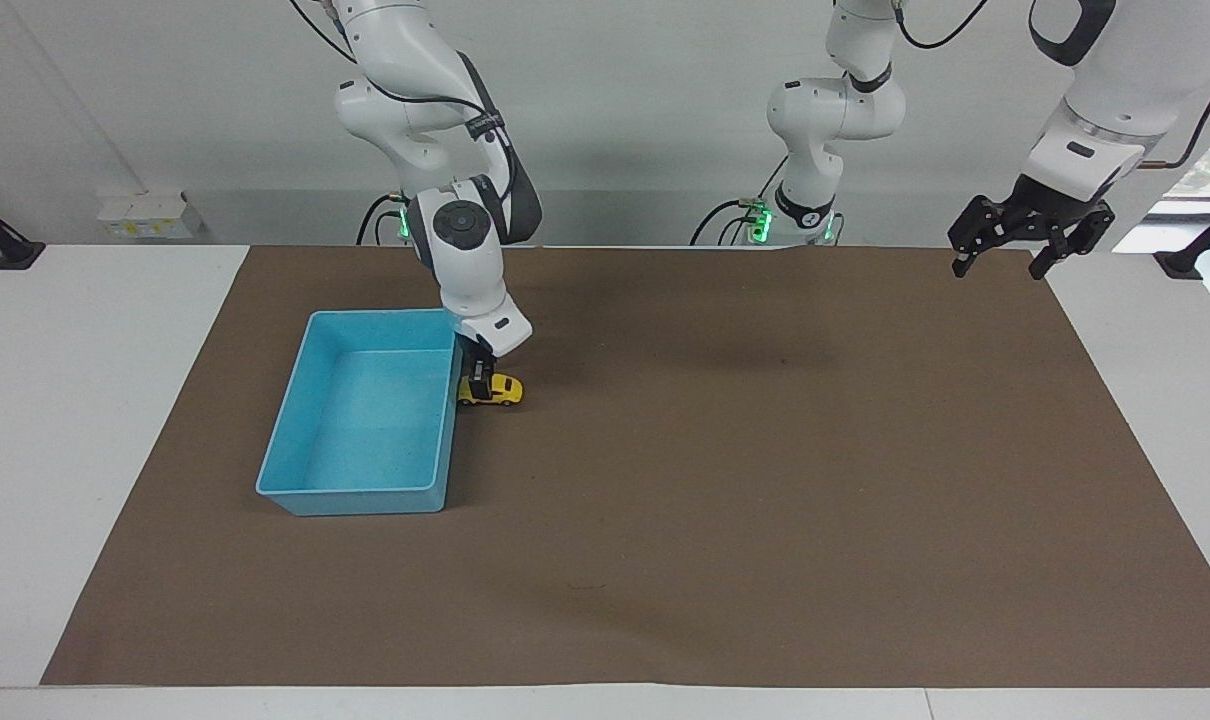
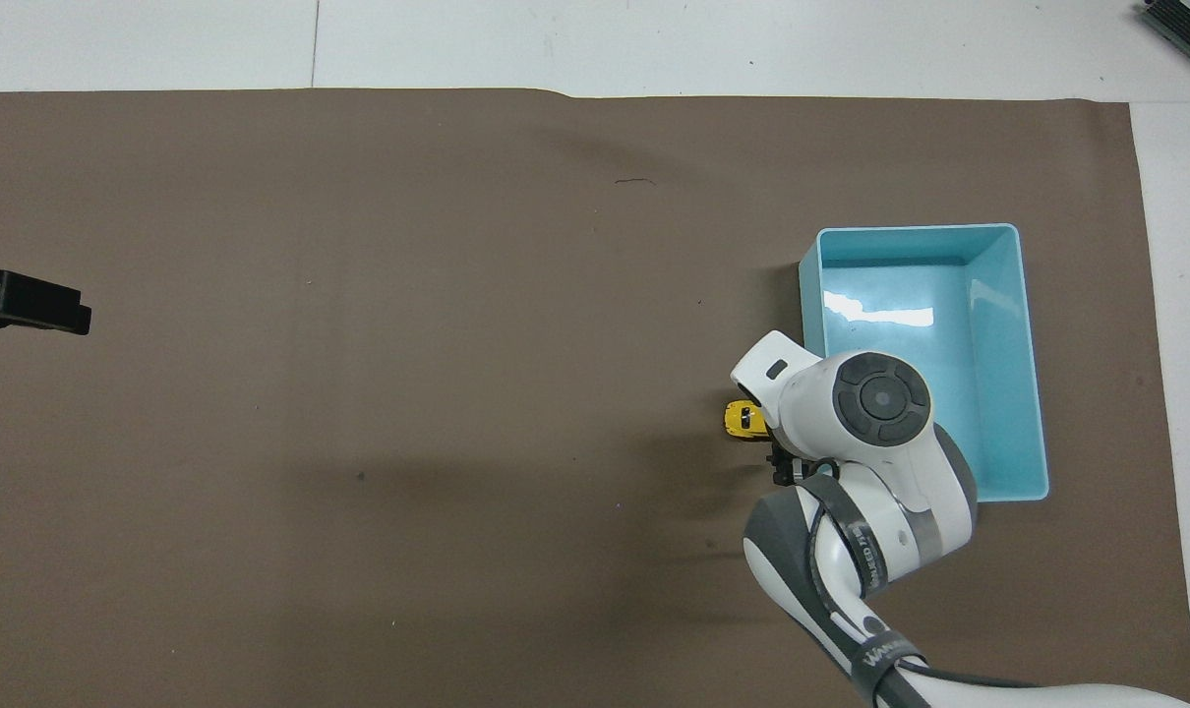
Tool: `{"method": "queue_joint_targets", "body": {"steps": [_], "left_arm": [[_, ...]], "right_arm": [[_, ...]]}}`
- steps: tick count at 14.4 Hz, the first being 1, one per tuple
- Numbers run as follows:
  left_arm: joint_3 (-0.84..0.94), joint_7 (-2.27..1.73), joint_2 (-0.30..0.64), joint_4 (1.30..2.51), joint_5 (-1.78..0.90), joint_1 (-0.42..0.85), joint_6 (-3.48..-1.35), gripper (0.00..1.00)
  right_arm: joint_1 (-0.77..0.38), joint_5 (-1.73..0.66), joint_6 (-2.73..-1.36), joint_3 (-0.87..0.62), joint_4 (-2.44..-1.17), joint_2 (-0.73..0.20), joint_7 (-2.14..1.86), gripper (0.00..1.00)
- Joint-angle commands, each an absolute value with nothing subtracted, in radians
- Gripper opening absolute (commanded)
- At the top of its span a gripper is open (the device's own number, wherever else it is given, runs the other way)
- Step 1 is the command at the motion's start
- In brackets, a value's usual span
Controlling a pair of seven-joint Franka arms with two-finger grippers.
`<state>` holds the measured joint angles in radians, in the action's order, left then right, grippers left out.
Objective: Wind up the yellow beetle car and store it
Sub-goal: 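Reach the right gripper down to grasp the yellow car beside the bin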
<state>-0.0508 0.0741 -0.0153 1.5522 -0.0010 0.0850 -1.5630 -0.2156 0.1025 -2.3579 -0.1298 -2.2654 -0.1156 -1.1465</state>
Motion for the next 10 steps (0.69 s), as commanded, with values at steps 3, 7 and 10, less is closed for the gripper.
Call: {"method": "queue_joint_targets", "body": {"steps": [3, 7, 10], "left_arm": [[-0.049, 0.087, -0.043, 1.585, -0.014, 0.077, -1.569, 1.0], [-0.049, 0.087, -0.043, 1.585, -0.014, 0.077, -1.569, 1.0], [-0.049, 0.087, -0.043, 1.585, -0.014, 0.077, -1.569, 1.0]], "right_arm": [[-0.201, 0.12, -2.373, -0.137, -2.266, -0.12, -1.173, 0.0], [-0.218, 0.118, -2.284, -0.138, -2.145, -0.132, -1.129, 0.0], [-0.232, 0.1, -2.188, -0.138, -2.027, -0.129, -1.095, 0.0]]}}
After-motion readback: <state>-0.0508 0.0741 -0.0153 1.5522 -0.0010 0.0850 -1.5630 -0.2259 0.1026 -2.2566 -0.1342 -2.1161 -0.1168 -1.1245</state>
